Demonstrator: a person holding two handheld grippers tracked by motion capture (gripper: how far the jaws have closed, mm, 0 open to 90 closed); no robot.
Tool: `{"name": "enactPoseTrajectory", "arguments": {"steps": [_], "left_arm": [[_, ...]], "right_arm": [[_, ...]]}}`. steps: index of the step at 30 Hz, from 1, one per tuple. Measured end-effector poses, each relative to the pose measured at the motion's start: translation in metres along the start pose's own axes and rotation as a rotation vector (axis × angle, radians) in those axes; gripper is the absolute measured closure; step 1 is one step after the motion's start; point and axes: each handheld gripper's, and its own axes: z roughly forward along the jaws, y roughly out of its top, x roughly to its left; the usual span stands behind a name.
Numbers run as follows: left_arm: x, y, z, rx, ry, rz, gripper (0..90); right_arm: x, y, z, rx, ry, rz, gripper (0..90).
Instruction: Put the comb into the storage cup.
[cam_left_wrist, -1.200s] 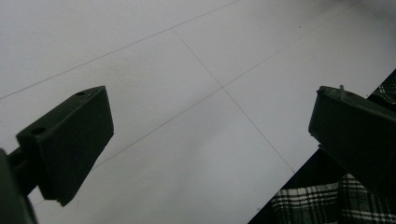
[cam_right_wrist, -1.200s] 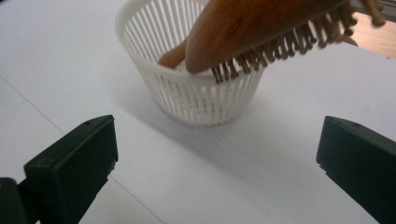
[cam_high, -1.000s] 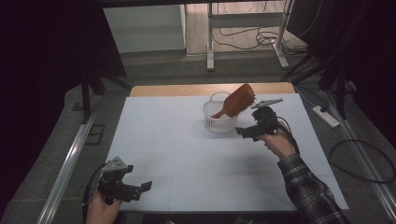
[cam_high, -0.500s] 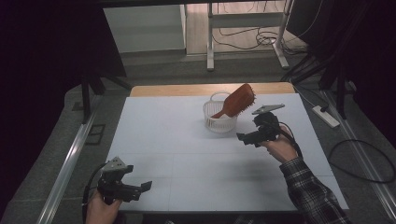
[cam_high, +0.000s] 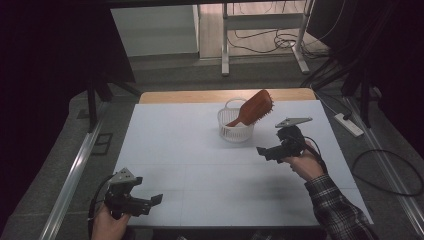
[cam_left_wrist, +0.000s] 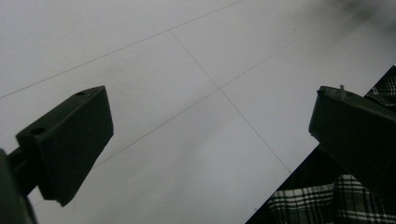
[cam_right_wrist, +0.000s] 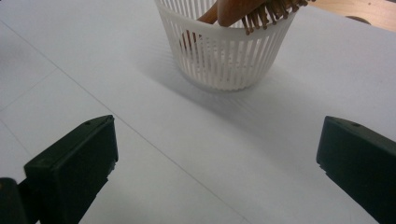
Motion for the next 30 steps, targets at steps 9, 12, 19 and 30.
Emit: {"name": "enactPoseTrajectory", "arguments": {"steps": [9, 12, 19, 30], "left_arm": [[-0.001, 0.000, 0.000, 0.000, 0.001, 0.003, 0.0], [-0.001, 0.000, 0.000, -0.001, 0.000, 0.003, 0.0], [-0.001, 0.000, 0.001, 0.000, -0.003, 0.006, 0.0], [0.000, 0.000, 0.000, 0.001, -0.007, 0.003, 0.0]], "right_arm": [[0.001, -0.008, -0.007, -0.002, 0.007, -0.005, 0.0], [0.000, -0.011, -0.011, 0.001, 0.012, -0.003, 0.0], [0.002, -0.015, -0.016, 0.001, 0.007, -0.010, 0.0], [0.002, -0.026, -0.026, 0.007, 0.003, -0.004, 0.0]]}}
